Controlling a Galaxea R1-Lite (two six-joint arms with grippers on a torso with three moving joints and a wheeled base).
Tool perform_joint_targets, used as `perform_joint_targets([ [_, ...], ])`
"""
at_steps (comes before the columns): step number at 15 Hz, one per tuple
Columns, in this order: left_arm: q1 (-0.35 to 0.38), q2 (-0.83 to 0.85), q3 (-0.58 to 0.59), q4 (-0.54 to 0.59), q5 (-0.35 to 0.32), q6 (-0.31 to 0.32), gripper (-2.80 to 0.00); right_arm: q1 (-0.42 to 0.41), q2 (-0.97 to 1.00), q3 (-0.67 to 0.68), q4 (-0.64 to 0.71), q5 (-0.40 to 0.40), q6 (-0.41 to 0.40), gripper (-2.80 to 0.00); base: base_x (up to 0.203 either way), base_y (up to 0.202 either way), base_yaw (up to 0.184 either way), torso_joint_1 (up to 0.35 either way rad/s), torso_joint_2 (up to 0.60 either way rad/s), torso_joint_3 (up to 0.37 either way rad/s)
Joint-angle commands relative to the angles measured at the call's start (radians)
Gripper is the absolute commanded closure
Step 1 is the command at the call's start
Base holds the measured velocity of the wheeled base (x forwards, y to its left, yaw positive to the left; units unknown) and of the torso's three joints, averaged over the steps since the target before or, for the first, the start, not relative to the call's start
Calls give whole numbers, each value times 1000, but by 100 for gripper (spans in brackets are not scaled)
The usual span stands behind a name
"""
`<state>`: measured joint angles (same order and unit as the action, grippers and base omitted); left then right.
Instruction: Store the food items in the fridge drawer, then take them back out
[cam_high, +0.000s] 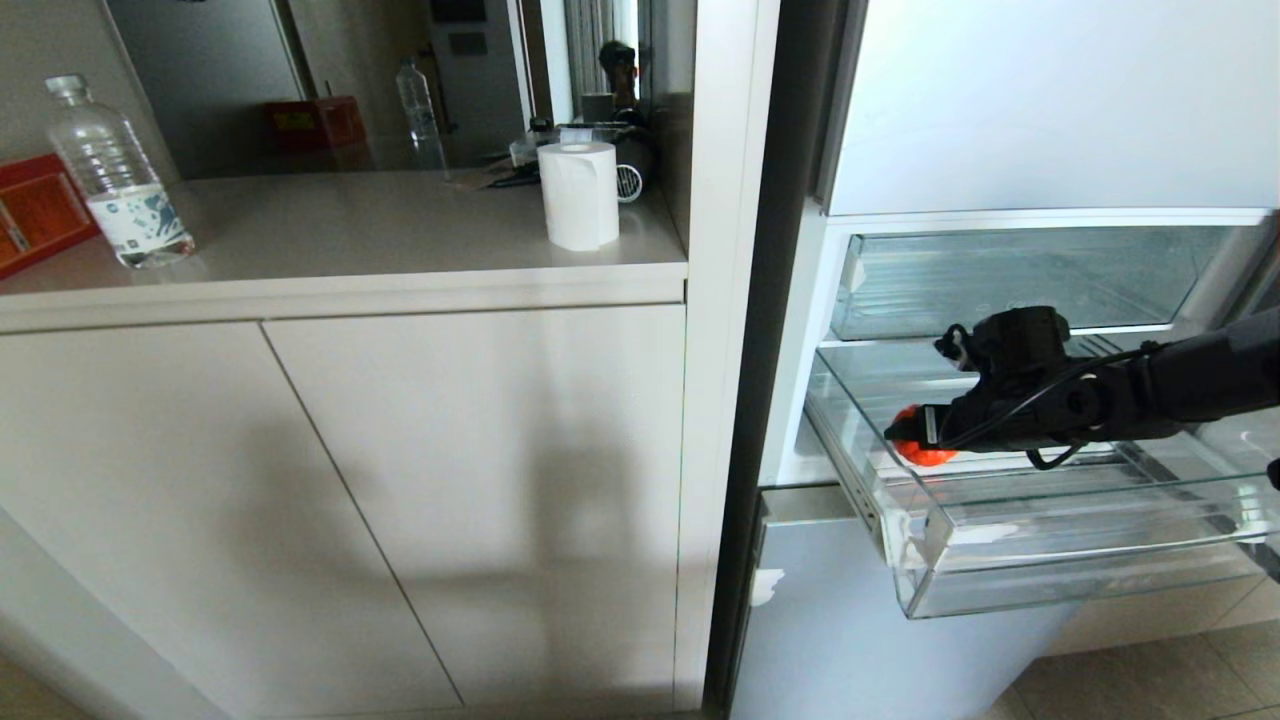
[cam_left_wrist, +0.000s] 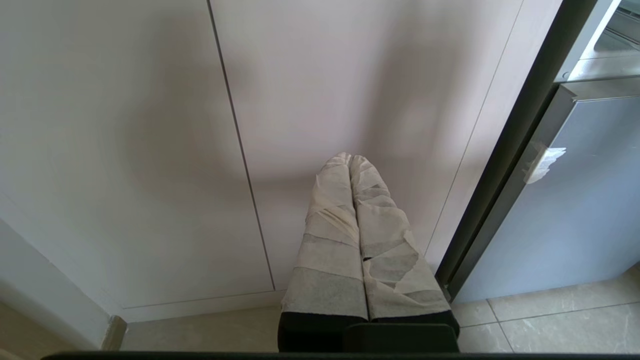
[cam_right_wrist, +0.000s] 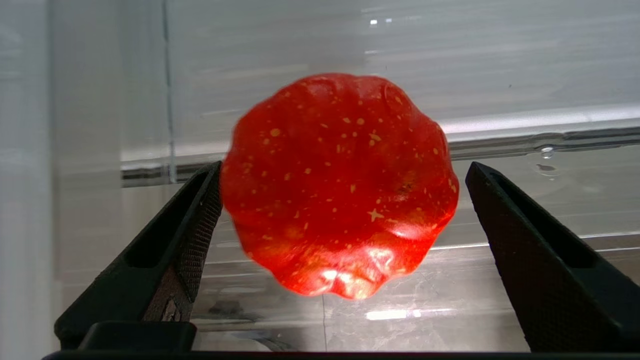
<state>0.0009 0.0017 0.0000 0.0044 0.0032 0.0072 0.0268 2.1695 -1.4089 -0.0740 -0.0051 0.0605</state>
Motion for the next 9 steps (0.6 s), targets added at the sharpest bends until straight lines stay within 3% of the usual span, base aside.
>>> perform_joint_targets([
  [1,1,1,0,0,1,-1,0,1,9,-1,-1,1,-1,-280,0,0,0,0,0,0],
  [3,1,1,0,0,0,0,0,1,13,-2,-1,-1,-2,-280,0,0,0,0,0,0],
  [4,1,1,0,0,0,0,0,1,16,-2,-4,-1,-2,0,0,0,0,0,0,0],
  [9,1,0,0,0,0,0,0,2,30,-2,-32,-3,0,0,0,0,0,0,0,0],
])
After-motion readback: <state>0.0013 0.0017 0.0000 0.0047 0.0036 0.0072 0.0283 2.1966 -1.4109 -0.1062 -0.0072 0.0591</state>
